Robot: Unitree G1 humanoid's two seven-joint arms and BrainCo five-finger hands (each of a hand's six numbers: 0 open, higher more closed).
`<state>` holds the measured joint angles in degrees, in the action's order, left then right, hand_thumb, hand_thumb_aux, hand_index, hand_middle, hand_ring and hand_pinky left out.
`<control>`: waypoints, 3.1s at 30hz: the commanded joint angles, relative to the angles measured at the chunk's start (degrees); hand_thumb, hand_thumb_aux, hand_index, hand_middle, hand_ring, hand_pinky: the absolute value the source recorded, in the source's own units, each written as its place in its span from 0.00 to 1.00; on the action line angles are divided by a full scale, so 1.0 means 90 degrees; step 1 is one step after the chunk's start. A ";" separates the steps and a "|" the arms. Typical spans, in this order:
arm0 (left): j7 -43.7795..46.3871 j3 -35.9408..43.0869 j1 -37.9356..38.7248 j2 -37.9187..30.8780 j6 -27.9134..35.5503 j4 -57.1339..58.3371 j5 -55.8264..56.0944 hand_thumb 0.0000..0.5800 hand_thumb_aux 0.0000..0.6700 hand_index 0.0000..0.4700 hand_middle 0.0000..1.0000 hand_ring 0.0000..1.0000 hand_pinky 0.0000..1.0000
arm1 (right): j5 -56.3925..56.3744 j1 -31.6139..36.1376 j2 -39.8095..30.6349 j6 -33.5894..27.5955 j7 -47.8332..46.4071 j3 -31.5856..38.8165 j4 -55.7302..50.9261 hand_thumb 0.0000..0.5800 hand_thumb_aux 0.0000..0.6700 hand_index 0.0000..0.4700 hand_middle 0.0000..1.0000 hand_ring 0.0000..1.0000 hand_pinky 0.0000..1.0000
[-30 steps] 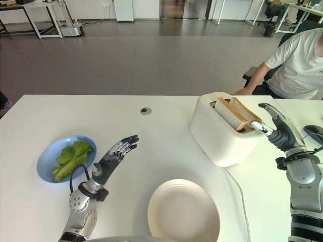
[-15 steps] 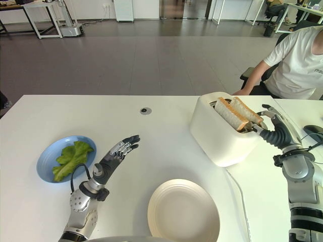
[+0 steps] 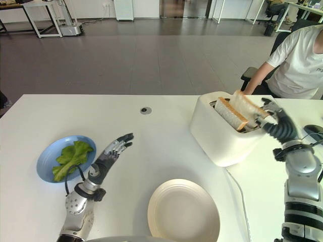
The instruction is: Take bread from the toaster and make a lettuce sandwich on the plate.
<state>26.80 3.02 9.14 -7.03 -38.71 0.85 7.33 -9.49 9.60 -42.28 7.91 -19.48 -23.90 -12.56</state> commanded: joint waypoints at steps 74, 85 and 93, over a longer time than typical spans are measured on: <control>-0.3488 -0.1808 0.0832 -0.3541 0.2627 -0.1134 -0.4693 1.00 1.00 1.00 0.00 0.00 0.00 | 0.0348 -0.1610 0.0483 -0.0337 -0.2954 0.2928 0.3213 0.00 0.00 0.00 0.00 0.00 0.00; -0.1980 0.1764 -0.0039 -0.1492 0.2572 -0.2533 -0.4498 1.00 1.00 1.00 0.00 0.00 0.00 | -0.0028 -0.1192 0.0546 -0.0173 -0.2640 0.2202 0.2829 0.00 0.00 0.00 0.00 0.00 0.00; -0.1643 0.3624 -0.0416 -0.0699 0.2297 -0.1491 -0.5005 1.00 1.00 1.00 0.00 0.00 0.00 | 0.0026 -0.0934 0.0578 -0.0042 -0.2584 0.2170 0.2616 0.00 0.00 0.00 0.00 0.00 0.00</control>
<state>11.12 33.70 5.72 -13.44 -17.74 -14.60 -37.19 -9.04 0.78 -37.14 7.18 -42.82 -4.08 11.29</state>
